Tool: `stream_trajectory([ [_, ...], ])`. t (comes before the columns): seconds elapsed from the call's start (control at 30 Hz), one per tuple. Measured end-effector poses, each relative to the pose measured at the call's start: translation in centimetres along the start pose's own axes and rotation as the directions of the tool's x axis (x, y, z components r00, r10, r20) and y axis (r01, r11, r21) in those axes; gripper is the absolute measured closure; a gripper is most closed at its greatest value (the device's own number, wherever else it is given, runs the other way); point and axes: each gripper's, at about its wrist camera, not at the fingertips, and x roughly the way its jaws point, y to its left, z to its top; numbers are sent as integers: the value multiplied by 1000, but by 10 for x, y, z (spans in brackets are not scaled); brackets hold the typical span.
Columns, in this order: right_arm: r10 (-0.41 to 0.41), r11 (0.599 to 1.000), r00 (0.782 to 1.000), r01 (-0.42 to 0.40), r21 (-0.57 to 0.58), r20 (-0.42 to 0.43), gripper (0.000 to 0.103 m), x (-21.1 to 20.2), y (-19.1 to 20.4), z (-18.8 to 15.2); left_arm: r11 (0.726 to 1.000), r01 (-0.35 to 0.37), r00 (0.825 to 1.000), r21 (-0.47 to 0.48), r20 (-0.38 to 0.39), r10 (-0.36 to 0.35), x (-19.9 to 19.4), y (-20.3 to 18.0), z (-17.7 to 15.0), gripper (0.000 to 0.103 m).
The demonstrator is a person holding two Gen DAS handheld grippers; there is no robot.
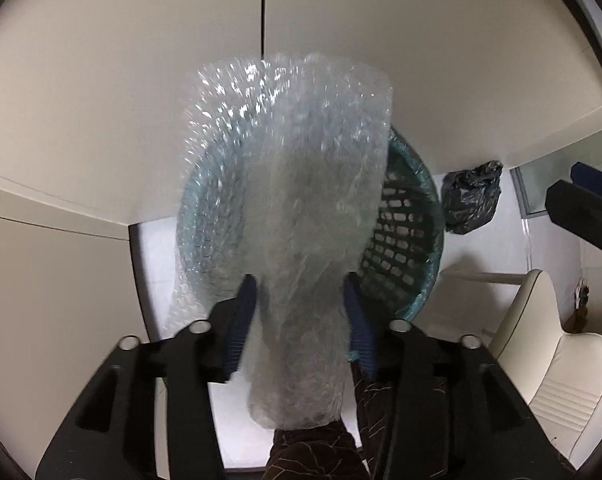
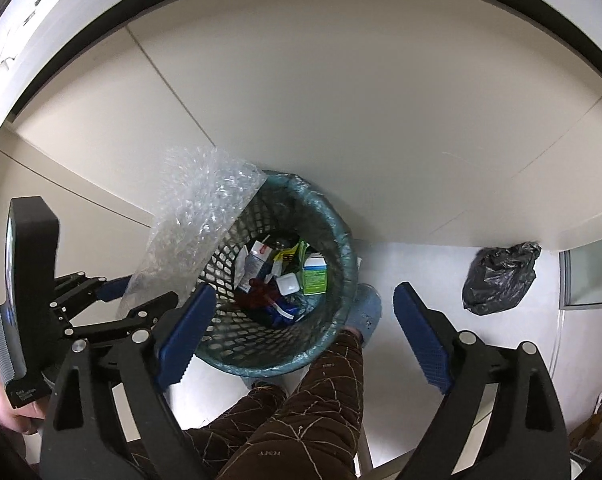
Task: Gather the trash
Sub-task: 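Open the right tool to drop the net while the left tool releases the bubble wrap, then move the right tool back up to the counter toward the purple snack stick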
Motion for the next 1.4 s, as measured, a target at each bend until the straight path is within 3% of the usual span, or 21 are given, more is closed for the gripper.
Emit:
stream_trajectory([
  [0.3,-13,1000,1000,13,0,19,17,-15,2,7,1000,11,997,-19,75,-9,-20,0,2,21],
  [0.5,-19,1000,997,19,-2,74,17,-42,5,22,999,28,982,-23,186,-24,-68,8,8,6],
  [0.77,-52,999,981,52,5,186,16,-99,16,49,999,39,950,-34,311,-27,-148,31,24,6],
  [0.9,-73,997,968,72,14,239,14,-129,23,65,999,36,923,-22,384,-25,-192,35,40,6],
  [1.17,-105,994,937,92,56,332,14,-184,21,123,999,0,872,-43,489,21,-262,41,89,6],
  [1.4,-114,994,928,104,46,355,14,-201,28,182,997,-16,851,-79,522,55,-292,59,139,6],
])
